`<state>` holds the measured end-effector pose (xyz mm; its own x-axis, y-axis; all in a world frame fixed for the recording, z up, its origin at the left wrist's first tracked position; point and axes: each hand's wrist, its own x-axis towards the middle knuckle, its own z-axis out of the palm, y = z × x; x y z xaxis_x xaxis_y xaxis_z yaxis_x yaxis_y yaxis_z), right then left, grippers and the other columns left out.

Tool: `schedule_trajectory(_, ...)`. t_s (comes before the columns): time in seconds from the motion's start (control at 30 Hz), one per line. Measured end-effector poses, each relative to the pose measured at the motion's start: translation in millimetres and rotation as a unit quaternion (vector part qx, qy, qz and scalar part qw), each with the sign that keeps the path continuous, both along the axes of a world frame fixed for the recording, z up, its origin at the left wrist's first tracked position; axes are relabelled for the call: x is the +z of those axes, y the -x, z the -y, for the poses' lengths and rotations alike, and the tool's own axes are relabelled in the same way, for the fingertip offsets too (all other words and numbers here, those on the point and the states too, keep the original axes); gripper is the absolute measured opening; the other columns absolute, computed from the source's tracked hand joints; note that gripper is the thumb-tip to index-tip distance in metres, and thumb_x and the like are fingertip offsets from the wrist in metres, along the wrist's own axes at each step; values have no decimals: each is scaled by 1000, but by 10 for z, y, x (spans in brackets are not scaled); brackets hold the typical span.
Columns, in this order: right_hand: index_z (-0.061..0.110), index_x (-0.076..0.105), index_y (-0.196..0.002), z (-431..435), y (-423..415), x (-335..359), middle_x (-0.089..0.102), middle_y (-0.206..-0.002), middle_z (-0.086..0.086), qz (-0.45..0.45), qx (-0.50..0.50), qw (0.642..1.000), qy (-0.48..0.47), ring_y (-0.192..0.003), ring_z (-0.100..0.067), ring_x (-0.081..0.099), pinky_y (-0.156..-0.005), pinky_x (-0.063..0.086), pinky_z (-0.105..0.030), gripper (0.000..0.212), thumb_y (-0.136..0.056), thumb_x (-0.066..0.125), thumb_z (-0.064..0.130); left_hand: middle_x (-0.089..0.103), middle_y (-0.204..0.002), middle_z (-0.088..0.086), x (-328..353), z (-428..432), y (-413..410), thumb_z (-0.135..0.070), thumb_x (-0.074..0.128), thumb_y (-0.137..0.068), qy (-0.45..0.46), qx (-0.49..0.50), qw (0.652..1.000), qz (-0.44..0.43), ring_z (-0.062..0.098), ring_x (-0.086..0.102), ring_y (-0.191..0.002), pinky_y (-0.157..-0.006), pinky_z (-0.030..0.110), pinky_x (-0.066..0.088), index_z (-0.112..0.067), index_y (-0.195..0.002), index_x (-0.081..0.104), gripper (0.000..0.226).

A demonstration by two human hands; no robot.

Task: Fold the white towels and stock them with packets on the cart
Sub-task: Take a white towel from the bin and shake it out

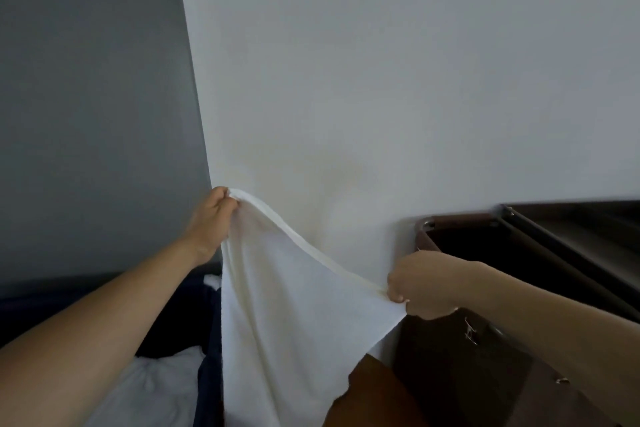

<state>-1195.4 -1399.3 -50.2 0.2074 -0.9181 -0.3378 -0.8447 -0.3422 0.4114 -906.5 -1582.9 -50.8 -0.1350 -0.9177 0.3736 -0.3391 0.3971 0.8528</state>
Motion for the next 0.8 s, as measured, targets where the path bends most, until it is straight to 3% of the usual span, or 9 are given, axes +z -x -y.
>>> schedule_trajectory(0.1,16,66,-115,-26,-6,74,62,-104,-1,83,-25,996,11,-95,-16,49,-85,44,-32,36,-92,56,42,53,-96,13,4,10,-26,-12,39,-101,-5,11,1000,-8,20,46,-81,-66,29,36,3,-104,55,22)
schedule_trajectory(0.2,21,69,-105,-46,87,118,65,-97,6,179,-44,982,43,-87,-9,49,-82,47,-27,31,-86,61,44,53,-95,10,-19,49,-91,-14,39,-101,-7,19,1000,-7,20,46,-82,-66,31,36,1,-105,55,23)
schedule_trajectory(0.37,21,61,-105,16,163,-62,64,-105,-5,63,-39,997,31,-102,-24,56,-89,47,-40,19,-98,46,28,52,-93,8,-77,50,-76,-14,39,-102,-16,16,999,-23,16,45,-76,-66,34,37,0,-107,56,23)
schedule_trajectory(0.47,23,62,-112,-3,195,-53,65,-112,2,113,-44,990,68,-109,-20,57,-90,42,-28,24,-99,50,38,54,-96,9,-72,54,-109,-15,38,-102,-13,19,1000,-17,18,47,-80,-67,33,38,0,-109,56,25)
schedule_trajectory(0.57,23,60,-99,-75,309,314,60,-90,9,284,-100,941,157,-90,-16,57,-76,37,-22,21,-93,62,44,53,-97,13,132,65,-183,-14,39,-102,24,49,998,-8,14,46,-73,-59,23,37,0,-108,57,23)
schedule_trajectory(0.63,18,59,-86,-142,355,633,63,-77,5,415,-122,866,251,-76,-16,59,-71,46,-28,22,-89,68,38,53,-95,12,394,81,-230,-13,42,-102,66,42,996,-37,14,47,-72,-52,14,38,-3,-108,59,21)
schedule_trajectory(0.7,14,60,-81,-184,319,841,67,-72,-4,528,-123,786,298,-65,-12,58,-65,47,-25,21,-86,73,30,56,-91,7,643,123,-281,-12,45,-101,88,2,990,-107,12,49,-75,-56,12,39,-9,-104,61,16)
schedule_trajectory(0.8,17,56,-77,-241,242,968,64,-71,-6,503,-137,803,289,-64,-21,57,-63,46,-32,25,-82,78,29,57,-88,4,710,161,-344,-8,46,-100,60,-39,987,-144,13,50,-79,-66,24,40,-18,-92,61,19)
